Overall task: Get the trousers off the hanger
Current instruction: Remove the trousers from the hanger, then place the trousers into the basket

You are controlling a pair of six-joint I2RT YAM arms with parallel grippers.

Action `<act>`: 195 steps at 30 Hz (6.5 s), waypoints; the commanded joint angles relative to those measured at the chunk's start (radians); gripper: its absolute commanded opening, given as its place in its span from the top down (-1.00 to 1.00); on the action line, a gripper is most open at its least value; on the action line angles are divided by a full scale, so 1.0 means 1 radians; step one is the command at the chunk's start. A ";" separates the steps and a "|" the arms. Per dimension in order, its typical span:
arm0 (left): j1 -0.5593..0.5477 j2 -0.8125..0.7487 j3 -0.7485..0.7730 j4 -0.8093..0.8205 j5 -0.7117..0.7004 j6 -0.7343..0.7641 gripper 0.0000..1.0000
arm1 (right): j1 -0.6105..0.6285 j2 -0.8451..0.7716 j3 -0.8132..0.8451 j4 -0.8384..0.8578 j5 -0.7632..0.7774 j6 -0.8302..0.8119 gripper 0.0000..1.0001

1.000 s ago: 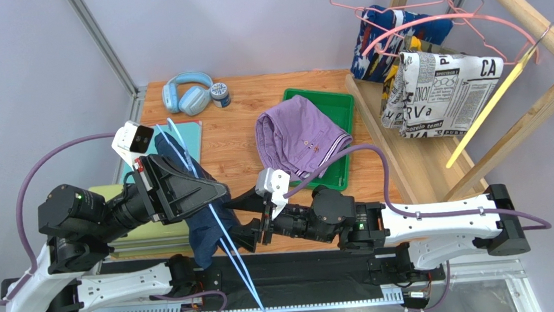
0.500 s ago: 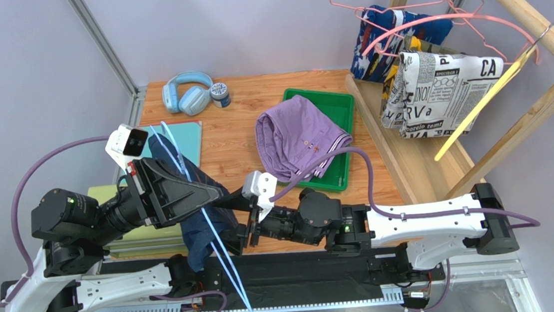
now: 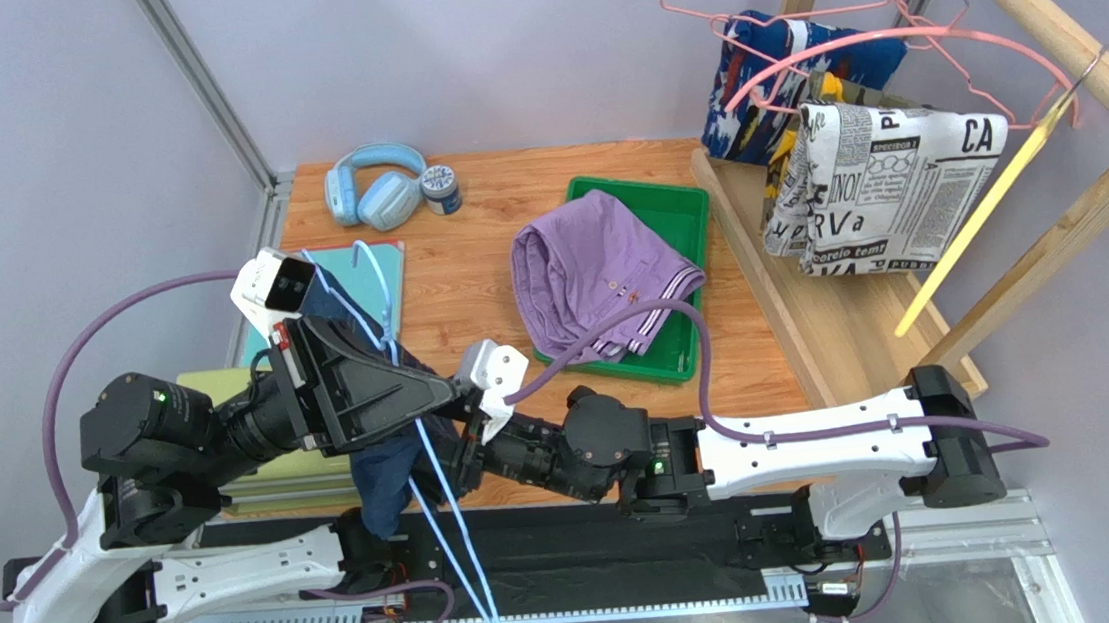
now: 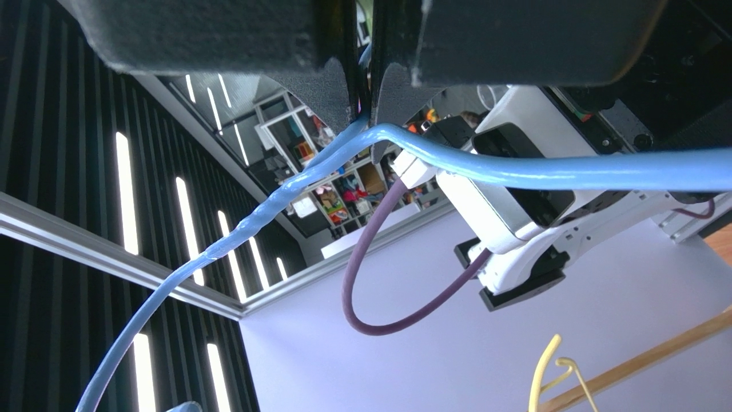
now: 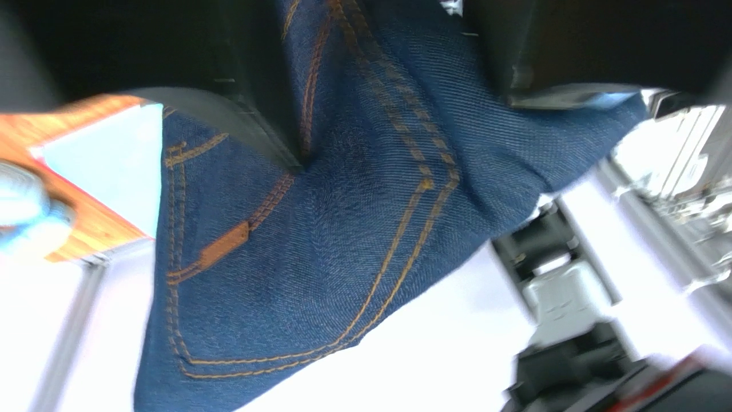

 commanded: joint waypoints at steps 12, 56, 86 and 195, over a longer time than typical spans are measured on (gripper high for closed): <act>0.001 -0.102 0.137 -0.308 -0.096 0.145 1.00 | 0.001 -0.081 0.007 -0.035 0.264 -0.123 1.00; -0.002 -0.274 0.249 -0.879 -0.389 0.160 1.00 | 0.105 -0.088 0.429 -0.530 0.580 -0.200 1.00; 0.000 -0.352 0.036 -0.779 -0.440 0.127 1.00 | -0.453 -0.240 0.460 -0.706 0.263 -0.070 1.00; 0.000 0.337 0.059 -0.281 -0.173 0.227 1.00 | -0.056 -0.515 -0.028 -1.011 -0.096 0.487 0.64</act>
